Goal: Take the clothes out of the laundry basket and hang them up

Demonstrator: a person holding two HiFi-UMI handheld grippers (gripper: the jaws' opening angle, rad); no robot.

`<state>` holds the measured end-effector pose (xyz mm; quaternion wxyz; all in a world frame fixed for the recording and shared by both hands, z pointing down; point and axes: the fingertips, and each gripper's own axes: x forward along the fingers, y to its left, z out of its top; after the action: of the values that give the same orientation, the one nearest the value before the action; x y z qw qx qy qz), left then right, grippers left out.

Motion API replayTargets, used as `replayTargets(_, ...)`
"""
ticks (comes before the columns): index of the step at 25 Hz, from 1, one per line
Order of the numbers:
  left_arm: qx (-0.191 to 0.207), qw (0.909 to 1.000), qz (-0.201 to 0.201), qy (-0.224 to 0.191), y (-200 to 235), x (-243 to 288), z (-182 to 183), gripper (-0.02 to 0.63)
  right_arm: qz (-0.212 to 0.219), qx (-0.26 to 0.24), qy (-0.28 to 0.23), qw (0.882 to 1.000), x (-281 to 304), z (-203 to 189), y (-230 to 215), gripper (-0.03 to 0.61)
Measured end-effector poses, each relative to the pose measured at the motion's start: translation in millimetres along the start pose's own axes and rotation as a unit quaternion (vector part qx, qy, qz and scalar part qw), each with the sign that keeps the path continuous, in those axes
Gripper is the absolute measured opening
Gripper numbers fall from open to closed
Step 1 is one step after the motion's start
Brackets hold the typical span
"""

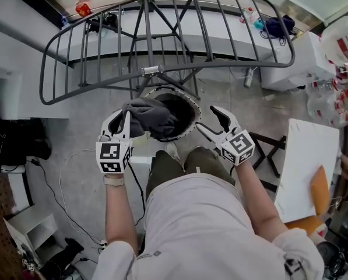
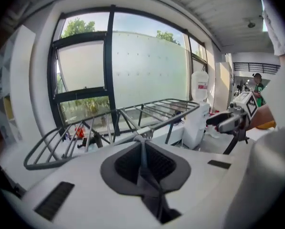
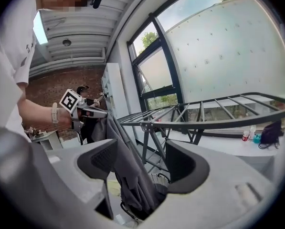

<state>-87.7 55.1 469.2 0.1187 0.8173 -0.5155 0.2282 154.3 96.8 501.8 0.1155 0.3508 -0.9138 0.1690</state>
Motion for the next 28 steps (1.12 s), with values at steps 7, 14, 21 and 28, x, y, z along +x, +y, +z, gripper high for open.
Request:
replayTargets(7,0.017,0.9911,0.03,-0.129,13,-43,119,0.017,0.043,-0.015,-0.016,0.999,37,23,25,0.299)
replayTargets(14,0.027,0.9741,0.03,-0.223,26,-91,214,0.017,0.075,-0.024,-0.016,0.997,91,37,54,0.299)
replayTargets(21,0.045,0.9618,0.026,-0.269,28,-127,263,0.017,0.095,-0.039,0.017,0.995,160,27,81,0.298)
replayTargets(28,0.033,0.9584,0.048,-0.28,64,-139,265,0.017,0.013,0.003,-0.006,1.0,146,46,51,0.015)
